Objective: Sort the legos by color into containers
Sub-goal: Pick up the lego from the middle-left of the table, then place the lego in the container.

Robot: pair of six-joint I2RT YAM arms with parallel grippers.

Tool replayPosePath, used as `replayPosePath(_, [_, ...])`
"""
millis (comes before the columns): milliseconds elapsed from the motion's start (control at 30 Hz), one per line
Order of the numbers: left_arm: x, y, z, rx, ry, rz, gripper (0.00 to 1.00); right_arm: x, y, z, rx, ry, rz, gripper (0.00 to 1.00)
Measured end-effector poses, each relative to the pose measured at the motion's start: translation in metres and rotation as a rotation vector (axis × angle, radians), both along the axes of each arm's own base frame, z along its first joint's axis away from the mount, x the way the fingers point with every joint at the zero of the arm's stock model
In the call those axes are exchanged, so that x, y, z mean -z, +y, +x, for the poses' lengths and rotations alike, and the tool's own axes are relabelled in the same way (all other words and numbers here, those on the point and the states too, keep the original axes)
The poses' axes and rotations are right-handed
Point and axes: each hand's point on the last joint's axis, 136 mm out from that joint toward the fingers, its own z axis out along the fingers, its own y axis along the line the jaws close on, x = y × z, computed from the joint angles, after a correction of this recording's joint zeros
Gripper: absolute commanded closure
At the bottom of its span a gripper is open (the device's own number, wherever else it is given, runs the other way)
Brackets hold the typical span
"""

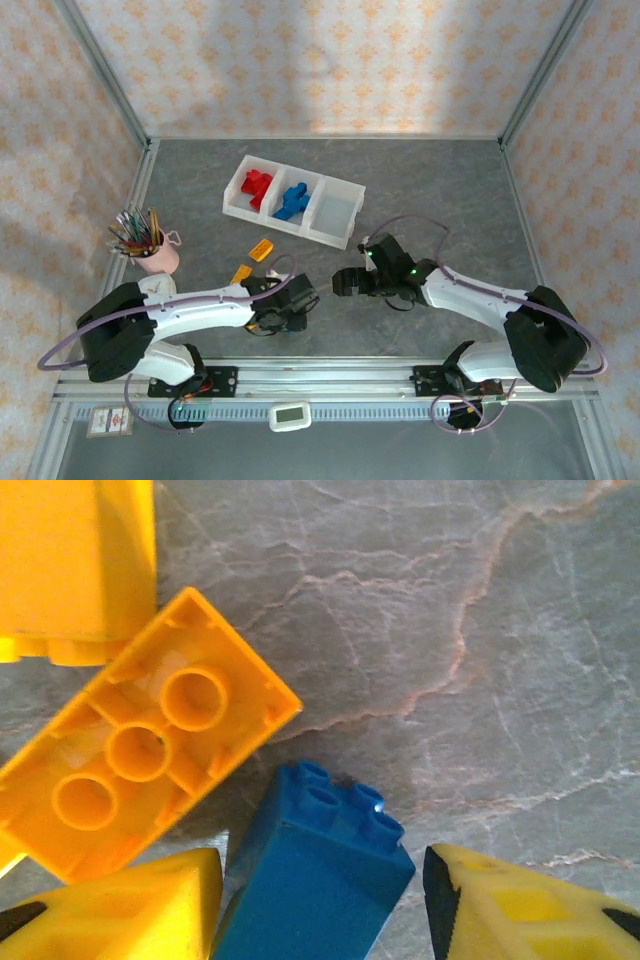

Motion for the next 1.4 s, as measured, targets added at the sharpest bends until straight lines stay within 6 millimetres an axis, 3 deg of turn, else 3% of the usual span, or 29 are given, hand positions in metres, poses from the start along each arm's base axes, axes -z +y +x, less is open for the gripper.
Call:
replayPosePath(400, [0.008,-0.006,0.004,0.019,-0.014,0.007,0.73,0.004,-0.002,0.002,0.01,0.001,-0.019,0.0])
replayPosePath(533, [0.006,-0.007,0.006,0.024,-0.021,0.006,0.74,0.005,-0.002,0.002,0.007,-0.001,-0.021,0.0])
replayPosePath(633, [-0.004,-0.012,0.011,0.029,-0.046,-0.009,0.75,0.004,-0.004,0.003,0.006,-0.01,-0.031,0.0])
replayPosePath(700, [-0.022,-0.019,0.023,0.029,-0.086,-0.028,0.77,0.0,-0.004,0.007,0.011,-0.023,-0.039,0.0])
replayPosePath(867, [-0.098,-0.031,0.093,-0.041,-0.26,-0.11,0.77,-0.027,0.0,0.031,0.052,-0.105,-0.029,0.0])
replayPosePath(967, [-0.144,-0.019,0.144,-0.107,-0.381,-0.118,0.77,-0.047,-0.005,0.053,0.113,-0.152,-0.005,0.0])
replayPosePath(1033, [-0.158,-0.005,0.176,-0.15,-0.43,-0.093,0.77,-0.058,-0.01,0.066,0.153,-0.175,0.012,0.0])
replayPosePath(1167, [-0.152,0.021,0.231,-0.198,-0.459,-0.001,0.77,-0.076,-0.011,0.086,0.194,-0.221,0.028,0.0])
replayPosePath(1400, [-0.103,0.032,0.319,-0.208,-0.426,0.075,0.74,-0.077,0.001,0.104,0.194,-0.228,0.027,0.0])
